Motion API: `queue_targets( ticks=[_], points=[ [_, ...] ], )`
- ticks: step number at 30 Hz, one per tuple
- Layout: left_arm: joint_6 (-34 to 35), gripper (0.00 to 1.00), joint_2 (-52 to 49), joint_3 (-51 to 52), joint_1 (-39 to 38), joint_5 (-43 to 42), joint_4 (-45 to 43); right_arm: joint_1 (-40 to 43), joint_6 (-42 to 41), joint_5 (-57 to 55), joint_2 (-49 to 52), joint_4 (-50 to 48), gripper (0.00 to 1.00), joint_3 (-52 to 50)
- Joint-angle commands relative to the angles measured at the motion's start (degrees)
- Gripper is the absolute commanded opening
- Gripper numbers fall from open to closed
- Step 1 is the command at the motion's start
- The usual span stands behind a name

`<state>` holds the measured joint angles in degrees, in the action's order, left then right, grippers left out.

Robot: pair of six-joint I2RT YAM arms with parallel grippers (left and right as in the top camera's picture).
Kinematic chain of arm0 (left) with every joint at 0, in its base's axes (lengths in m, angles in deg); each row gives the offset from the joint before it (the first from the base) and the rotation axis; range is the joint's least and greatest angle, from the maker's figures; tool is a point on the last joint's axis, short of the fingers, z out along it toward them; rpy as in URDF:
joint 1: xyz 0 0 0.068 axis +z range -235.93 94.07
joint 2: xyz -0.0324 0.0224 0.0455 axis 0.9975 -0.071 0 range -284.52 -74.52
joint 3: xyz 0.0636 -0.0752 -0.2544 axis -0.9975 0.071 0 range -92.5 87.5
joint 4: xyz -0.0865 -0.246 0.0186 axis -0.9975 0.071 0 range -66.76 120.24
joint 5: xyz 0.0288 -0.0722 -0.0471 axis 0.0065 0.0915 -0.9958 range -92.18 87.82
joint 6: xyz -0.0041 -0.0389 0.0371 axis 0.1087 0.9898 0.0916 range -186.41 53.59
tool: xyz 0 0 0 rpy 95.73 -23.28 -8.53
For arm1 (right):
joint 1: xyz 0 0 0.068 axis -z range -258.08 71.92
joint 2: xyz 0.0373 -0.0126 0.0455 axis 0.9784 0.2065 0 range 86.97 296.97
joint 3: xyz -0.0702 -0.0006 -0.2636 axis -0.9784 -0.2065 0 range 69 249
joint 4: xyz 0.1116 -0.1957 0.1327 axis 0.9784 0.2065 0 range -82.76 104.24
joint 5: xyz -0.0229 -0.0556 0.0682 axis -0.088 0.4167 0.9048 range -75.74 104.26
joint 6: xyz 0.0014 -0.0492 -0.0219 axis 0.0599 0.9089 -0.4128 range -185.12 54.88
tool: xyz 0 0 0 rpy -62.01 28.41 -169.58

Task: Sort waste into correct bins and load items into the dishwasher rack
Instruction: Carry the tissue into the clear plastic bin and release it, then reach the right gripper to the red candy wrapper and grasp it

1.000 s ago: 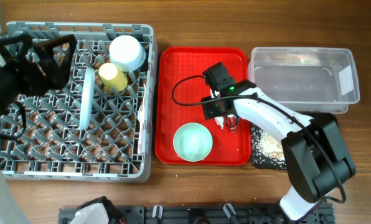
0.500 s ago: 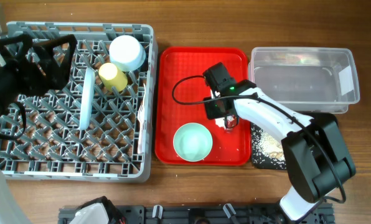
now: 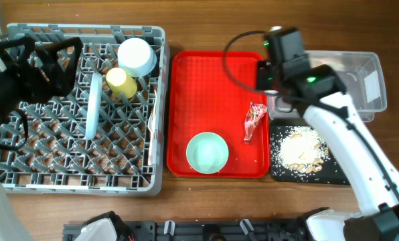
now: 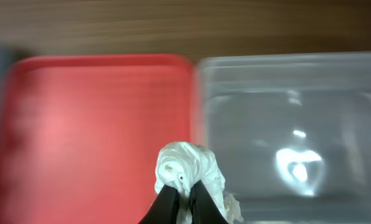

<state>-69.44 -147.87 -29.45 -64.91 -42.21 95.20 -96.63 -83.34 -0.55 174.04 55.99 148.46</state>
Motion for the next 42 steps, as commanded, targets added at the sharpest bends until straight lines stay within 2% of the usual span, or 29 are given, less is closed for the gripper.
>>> queue_targets(
  ticks=[1,5,7,8,9,10,12,15,18,22,24,29,33,37,41,42],
  points=[
    [0.5,1.00,0.1,-0.1,-0.1,-0.6,-0.2,7.6,-2.0,-6.1,2.7,-1.4,0.07,-3.9],
    [0.5,1.00,0.1,-0.1,-0.1,-0.6,-0.2,12.9,-3.0,-5.0,5.3,-5.2,0.08,-7.7],
    [0.5,1.00,0.1,-0.1,-0.1,-0.6,-0.2,15.5,-2.7,-2.8,7.6,-6.2,0.16,-8.8],
    [0.5,1.00,0.1,-0.1,-0.1,-0.6,-0.2,16.1,-2.8,-2.3,8.3,-6.3,0.24,-8.8],
    [0.5,1.00,0.1,-0.1,-0.1,-0.6,-0.2,16.8,-2.6,-1.7,8.8,-6.3,0.45,-8.8],
    [0.5,1.00,0.1,-0.1,-0.1,-0.6,-0.2,17.2,-2.4,-1.6,9.0,-6.3,0.59,-8.8],
    [0.5,1.00,0.1,-0.1,-0.1,-0.6,-0.2,17.7,-0.5,-1.6,9.0,-6.7,0.80,-8.7],
    [0.5,1.00,0.1,-0.1,-0.1,-0.6,-0.2,17.7,1.7,-1.6,8.7,-6.4,0.86,-7.5],
    [0.5,1.00,0.1,-0.1,-0.1,-0.6,-0.2,17.6,1.7,-0.7,7.3,-2.7,0.87,-4.6],
    [0.5,1.00,0.1,-0.1,-0.1,-0.6,-0.2,17.6,1.7,8.4,3.1,4.5,0.88,1.8],
    [0.5,1.00,0.1,-0.1,-0.1,-0.6,-0.2,17.6,1.7,17.1,0.3,5.6,1.00,4.6],
    [0.5,1.00,0.1,-0.1,-0.1,-0.6,-0.2,17.5,1.4,36.5,-6.4,7.0,0.99,5.4],
    [0.5,1.00,0.1,-0.1,-0.1,-0.6,-0.2,15.5,-0.2,46.1,-7.5,10.0,0.61,5.4],
    [0.5,1.00,0.1,-0.1,-0.1,-0.6,-0.2,9.9,-1.3,43.4,-7.4,14.3,0.45,4.3],
    [0.5,1.00,0.1,-0.1,-0.1,-0.6,-0.2,1.4,-8.8,32.8,-7.4,14.9,0.45,-0.1],
    [0.5,1.00,0.1,-0.1,-0.1,-0.6,-0.2,-1.0,-12.0,28.2,-7.3,14.7,0.41,-1.5]
  ],
)
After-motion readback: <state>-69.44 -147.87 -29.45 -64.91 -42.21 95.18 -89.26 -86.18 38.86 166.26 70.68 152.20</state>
